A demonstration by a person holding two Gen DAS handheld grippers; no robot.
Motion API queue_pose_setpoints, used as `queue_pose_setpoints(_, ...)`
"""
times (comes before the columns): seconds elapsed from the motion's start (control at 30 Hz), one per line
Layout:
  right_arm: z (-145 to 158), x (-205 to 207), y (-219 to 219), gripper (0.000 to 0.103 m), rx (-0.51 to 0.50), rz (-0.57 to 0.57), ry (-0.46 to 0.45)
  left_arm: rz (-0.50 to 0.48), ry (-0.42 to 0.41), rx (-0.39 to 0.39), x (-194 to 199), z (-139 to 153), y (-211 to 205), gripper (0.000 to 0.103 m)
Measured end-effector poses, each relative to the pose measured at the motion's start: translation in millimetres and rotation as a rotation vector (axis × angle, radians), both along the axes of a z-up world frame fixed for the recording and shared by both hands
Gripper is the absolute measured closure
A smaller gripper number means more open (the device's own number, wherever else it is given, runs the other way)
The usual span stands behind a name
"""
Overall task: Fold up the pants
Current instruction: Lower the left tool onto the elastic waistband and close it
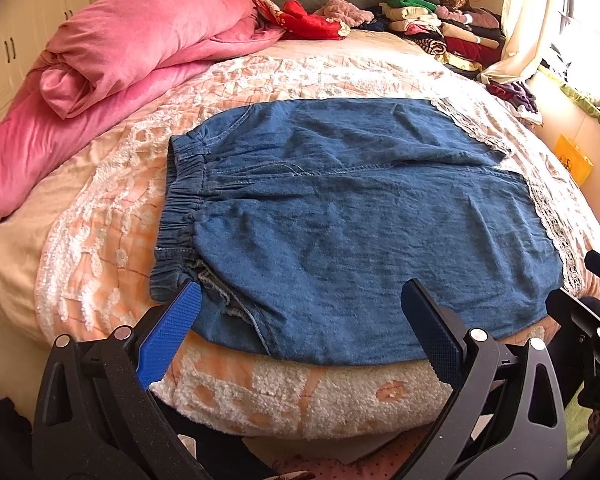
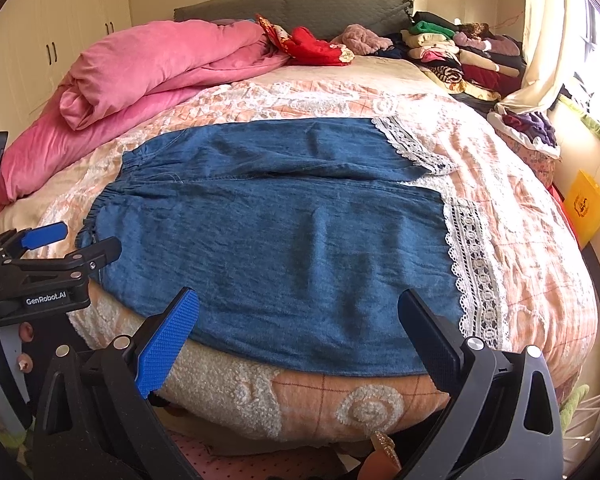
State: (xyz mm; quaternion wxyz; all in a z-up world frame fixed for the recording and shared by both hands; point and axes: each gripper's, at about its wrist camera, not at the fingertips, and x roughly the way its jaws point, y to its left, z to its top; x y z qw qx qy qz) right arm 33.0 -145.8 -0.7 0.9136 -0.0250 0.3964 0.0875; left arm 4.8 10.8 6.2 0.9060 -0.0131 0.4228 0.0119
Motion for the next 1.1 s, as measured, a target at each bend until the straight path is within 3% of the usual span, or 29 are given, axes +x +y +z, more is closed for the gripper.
queue_pose_setpoints(0.47, 0.6, 52.8, 22.8, 0.004, -0.032, 0.061, 0.017, 0.075, 0.010, 0.001, 47.3, -4.9, 38.0, 0.009)
queue_pose_setpoints(0.87, 16.4, 142.4, 60.1, 0.004, -0.043, 0.180, 0.010, 0.179, 0.029, 0.011, 101.4, -5.5, 94.2, 0.009)
queue_pose_setpoints(1.1, 8.2, 205.4, 89.4, 0.004, -0.087, 0.243, 0.025, 0.194, 0.052, 0.020, 131.9, -12.5, 110.7, 0.009)
